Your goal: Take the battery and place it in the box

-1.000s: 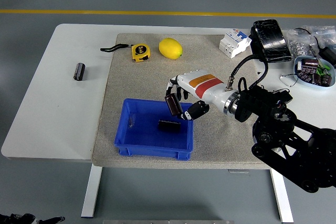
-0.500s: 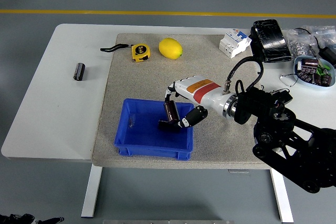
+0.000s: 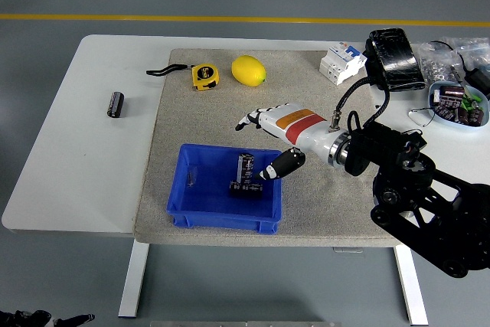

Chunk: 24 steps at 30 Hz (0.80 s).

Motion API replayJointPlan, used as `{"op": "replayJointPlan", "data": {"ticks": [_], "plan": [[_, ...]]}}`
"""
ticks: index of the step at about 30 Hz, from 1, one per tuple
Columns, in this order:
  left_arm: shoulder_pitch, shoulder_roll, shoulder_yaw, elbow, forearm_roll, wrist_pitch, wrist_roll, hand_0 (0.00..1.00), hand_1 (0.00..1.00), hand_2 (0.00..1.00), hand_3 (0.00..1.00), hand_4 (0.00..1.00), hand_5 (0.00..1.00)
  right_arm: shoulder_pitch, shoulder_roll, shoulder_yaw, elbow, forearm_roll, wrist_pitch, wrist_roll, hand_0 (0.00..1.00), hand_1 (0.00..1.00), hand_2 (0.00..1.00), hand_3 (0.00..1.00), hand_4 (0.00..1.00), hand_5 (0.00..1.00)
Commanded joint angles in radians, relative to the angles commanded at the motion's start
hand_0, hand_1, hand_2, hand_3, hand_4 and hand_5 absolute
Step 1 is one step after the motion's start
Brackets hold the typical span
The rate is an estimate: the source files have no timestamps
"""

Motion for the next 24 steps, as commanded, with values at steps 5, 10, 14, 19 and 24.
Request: {"op": "replayJointPlan", "data": {"ticks": [5, 10, 14, 19, 24], "plan": [[0.0, 0.0, 0.002, 0.0, -0.002, 0.0, 0.0, 0.786, 0.805, 0.836, 0.698, 0.77, 0.673, -0.001, -0.001, 0.005, -0.001, -0.003, -0.005, -0.002, 0.712, 0.728, 0.856, 0.816, 0.998, 0.293], [0.0, 0.0, 0.002, 0.0, -0.003, -0.001, -0.001, 0.786, 0.805, 0.836, 0.698, 0.77, 0.673, -0.005, 0.001, 0.017, -0.002, -0.004, -0.008, -0.001, 0.715, 0.731, 0.859, 0.818, 0.998, 0.318], [0.0, 0.0, 0.005, 0.0, -0.006, -0.001, -0.001, 0.785, 0.805, 0.835, 0.697, 0.77, 0.673, -0.012, -0.001, 0.042, -0.008, -0.007, -0.007, -0.001, 0.714, 0.729, 0.856, 0.818, 0.998, 0.333], [-0.002, 0.001, 0.013, -0.001, -0.015, -0.001, 0.0, 0.785, 0.804, 0.836, 0.697, 0.768, 0.672, -0.032, 0.014, 0.128, -0.034, 0.007, -0.011, -0.012, 0.703, 0.716, 0.821, 0.813, 0.998, 0.35], [-0.002, 0.001, 0.016, -0.002, -0.018, 0.0, 0.001, 0.785, 0.805, 0.836, 0.697, 0.768, 0.673, -0.048, 0.023, 0.223, -0.085, 0.071, -0.062, -0.018, 0.678, 0.689, 0.787, 0.793, 0.998, 0.394]]}}
